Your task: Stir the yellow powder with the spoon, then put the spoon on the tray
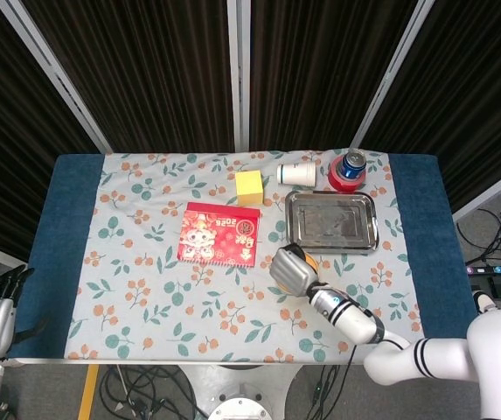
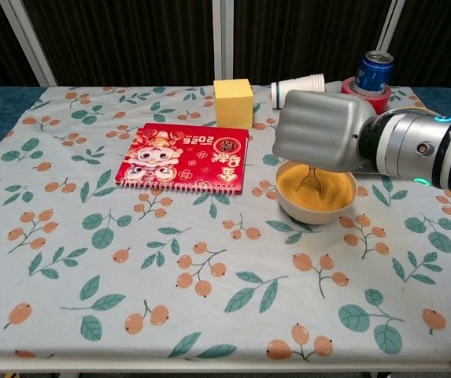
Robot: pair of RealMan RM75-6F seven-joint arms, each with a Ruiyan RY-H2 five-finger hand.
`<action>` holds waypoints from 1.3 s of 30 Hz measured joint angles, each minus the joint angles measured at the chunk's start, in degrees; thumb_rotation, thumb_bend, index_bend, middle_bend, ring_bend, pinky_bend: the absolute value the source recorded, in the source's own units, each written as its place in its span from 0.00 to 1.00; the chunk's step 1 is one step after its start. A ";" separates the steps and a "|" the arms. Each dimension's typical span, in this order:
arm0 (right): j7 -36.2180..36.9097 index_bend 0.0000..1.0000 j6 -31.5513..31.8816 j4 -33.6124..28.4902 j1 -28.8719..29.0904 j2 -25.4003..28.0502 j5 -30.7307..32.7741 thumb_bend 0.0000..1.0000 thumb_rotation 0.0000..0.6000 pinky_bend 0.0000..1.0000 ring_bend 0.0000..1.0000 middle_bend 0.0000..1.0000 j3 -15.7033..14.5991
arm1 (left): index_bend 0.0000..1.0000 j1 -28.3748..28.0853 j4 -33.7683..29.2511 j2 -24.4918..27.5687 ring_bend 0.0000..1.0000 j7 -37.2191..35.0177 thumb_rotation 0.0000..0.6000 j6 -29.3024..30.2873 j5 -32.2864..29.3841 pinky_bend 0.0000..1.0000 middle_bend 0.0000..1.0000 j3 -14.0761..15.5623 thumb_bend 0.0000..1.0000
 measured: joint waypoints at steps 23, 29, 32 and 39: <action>-10.55 0.81 -2.90 6.48 1.68 0.12 -4.39 0.49 1.00 1.00 0.91 0.96 -2.44 | 0.18 0.37 -0.02 -0.07 0.12 -0.80 1.00 0.30 0.16 0.12 0.18 0.20 0.22; -10.66 0.82 -1.85 5.01 1.79 1.27 -5.22 0.49 1.00 1.00 0.91 0.96 -1.62 | 0.18 0.52 0.40 -0.26 0.12 -1.33 1.00 0.50 0.32 0.12 0.18 0.24 0.22; -10.35 0.82 -1.47 2.87 1.95 2.12 -6.63 0.49 1.00 1.00 0.91 0.96 -1.50 | 0.19 0.46 0.52 -0.36 0.12 -1.45 1.00 0.64 0.50 0.12 0.18 0.14 0.22; -11.25 0.82 -1.94 1.11 2.30 1.64 -8.09 0.49 1.00 1.00 0.91 0.96 -1.47 | 0.18 0.49 0.91 -0.65 0.12 -1.95 1.00 0.43 0.35 0.12 0.18 0.15 0.22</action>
